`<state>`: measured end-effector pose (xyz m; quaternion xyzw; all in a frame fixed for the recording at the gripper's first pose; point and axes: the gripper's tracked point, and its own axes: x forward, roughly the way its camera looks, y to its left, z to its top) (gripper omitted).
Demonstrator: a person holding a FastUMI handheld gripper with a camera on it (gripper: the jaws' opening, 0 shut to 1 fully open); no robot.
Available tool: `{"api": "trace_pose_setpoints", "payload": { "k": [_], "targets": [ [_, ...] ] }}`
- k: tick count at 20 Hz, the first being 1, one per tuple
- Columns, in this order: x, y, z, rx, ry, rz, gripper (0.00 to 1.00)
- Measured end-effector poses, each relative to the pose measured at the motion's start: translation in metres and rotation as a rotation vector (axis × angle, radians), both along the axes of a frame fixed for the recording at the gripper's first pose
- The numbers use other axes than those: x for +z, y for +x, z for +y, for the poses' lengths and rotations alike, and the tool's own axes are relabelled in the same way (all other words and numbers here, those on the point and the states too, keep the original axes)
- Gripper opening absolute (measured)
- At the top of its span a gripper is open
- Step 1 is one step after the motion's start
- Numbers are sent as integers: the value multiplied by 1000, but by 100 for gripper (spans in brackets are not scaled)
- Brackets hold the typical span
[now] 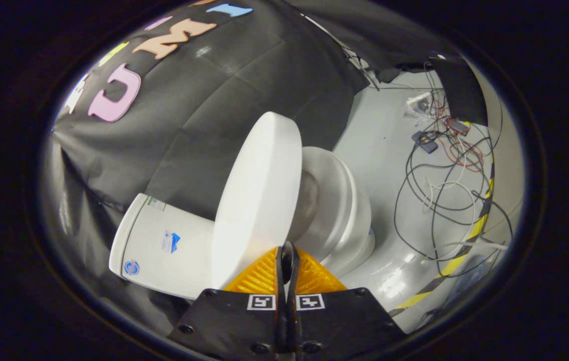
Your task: Open the toilet lid.
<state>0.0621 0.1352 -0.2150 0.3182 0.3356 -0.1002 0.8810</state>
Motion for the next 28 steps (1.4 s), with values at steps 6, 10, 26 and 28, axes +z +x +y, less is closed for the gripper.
{"api": "trace_pose_setpoints", "payload": {
  "k": [6, 10, 26, 28],
  "targets": [
    [56, 12, 31, 31, -159, -68, 1],
    [77, 16, 49, 54, -248, -90, 0],
    [123, 26, 96, 226, -583, -83, 1],
    [126, 28, 102, 236, -584, -91, 1]
  ]
}}
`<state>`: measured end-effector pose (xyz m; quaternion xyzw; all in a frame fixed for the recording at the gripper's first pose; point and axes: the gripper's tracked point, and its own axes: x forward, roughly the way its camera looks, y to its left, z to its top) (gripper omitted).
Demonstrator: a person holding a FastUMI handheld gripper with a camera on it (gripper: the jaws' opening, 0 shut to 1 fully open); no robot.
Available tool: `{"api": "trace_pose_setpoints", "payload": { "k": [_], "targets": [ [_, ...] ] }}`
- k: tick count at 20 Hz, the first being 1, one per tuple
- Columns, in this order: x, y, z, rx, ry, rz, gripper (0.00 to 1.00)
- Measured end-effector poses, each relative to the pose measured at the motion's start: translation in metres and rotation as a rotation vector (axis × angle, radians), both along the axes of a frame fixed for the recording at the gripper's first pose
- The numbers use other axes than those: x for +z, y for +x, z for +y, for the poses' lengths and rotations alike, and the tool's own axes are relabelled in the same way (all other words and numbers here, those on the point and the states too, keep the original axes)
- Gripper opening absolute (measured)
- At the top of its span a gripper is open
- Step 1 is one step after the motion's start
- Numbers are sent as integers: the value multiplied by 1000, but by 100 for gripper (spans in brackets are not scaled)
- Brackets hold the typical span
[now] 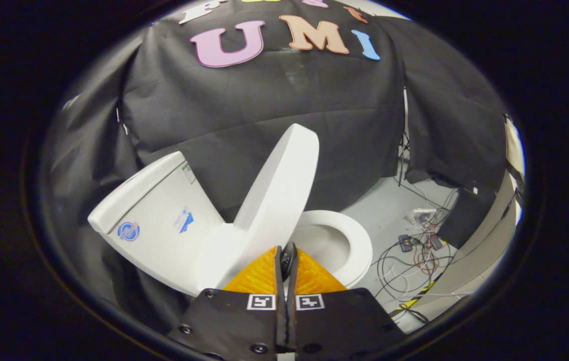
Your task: Open the toilet lid.
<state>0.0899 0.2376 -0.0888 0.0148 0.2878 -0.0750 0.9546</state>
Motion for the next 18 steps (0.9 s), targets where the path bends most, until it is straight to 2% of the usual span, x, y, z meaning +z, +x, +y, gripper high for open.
{"api": "trace_pose_setpoints", "payload": {
  "k": [6, 12, 18],
  "targets": [
    [5, 1, 4, 43, -49, 2, 1],
    [8, 4, 13, 51, -60, -3, 0],
    [17, 7, 24, 98, -147, -17, 1]
  ]
}}
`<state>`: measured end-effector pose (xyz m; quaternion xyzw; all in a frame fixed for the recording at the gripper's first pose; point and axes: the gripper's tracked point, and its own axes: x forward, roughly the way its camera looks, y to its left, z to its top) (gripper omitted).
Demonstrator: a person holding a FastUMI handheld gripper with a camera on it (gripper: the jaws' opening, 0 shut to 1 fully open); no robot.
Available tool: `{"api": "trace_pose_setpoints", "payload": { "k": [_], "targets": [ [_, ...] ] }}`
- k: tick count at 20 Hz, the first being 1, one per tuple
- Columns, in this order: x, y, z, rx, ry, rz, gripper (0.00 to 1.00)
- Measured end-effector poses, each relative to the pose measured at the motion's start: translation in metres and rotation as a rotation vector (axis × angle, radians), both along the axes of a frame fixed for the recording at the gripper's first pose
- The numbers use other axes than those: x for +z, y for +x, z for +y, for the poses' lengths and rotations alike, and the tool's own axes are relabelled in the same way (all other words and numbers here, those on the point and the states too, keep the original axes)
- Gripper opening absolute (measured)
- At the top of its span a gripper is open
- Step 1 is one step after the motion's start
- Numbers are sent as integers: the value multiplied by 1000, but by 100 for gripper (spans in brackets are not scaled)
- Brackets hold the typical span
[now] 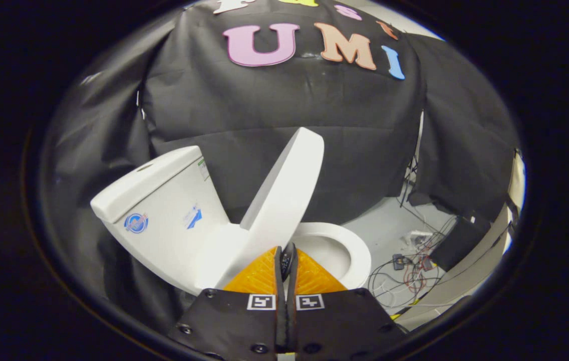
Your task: Open the toilet lid.
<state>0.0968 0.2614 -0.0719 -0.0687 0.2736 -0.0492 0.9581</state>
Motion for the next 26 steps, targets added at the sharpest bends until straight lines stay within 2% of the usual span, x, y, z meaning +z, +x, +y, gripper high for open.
{"api": "trace_pose_setpoints", "payload": {
  "k": [5, 19, 23, 26],
  "targets": [
    [1, 3, 9, 5, 5, -21, 1],
    [22, 14, 83, 137, -38, -83, 1],
    [21, 14, 94, 141, 22, -107, 1],
    [23, 20, 107, 183, 36, -127, 0]
  ]
}}
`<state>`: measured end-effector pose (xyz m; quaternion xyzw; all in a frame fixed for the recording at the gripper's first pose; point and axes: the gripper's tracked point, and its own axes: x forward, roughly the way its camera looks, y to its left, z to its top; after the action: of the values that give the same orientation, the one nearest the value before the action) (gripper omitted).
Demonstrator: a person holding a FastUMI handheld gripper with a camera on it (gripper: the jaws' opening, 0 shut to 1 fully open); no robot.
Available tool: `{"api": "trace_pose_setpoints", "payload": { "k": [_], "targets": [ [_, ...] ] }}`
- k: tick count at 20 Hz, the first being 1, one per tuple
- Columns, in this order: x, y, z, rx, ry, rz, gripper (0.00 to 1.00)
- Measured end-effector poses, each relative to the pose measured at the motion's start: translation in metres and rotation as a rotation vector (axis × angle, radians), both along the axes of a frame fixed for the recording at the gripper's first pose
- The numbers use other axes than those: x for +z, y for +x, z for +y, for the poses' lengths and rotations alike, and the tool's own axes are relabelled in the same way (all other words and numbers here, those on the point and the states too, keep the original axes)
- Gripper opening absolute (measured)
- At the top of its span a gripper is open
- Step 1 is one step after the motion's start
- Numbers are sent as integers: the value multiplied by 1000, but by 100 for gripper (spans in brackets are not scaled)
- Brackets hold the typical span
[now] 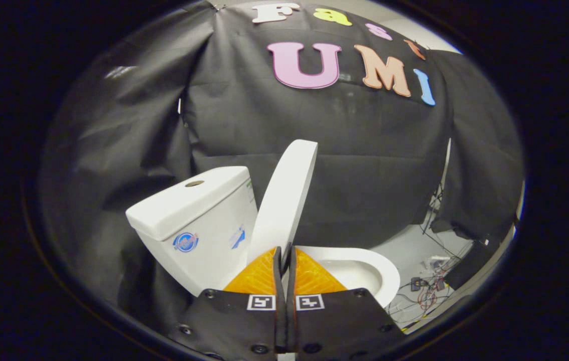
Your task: Open the toilet lid.
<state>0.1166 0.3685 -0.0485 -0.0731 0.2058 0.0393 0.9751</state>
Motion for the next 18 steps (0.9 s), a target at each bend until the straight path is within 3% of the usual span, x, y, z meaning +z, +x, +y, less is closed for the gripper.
{"api": "trace_pose_setpoints", "payload": {
  "k": [4, 10, 18],
  "targets": [
    [2, 1, 17, 30, 6, -7, 1],
    [2, 4, 29, 44, 111, -26, 1],
    [1, 7, 53, 84, 81, -16, 1]
  ]
}}
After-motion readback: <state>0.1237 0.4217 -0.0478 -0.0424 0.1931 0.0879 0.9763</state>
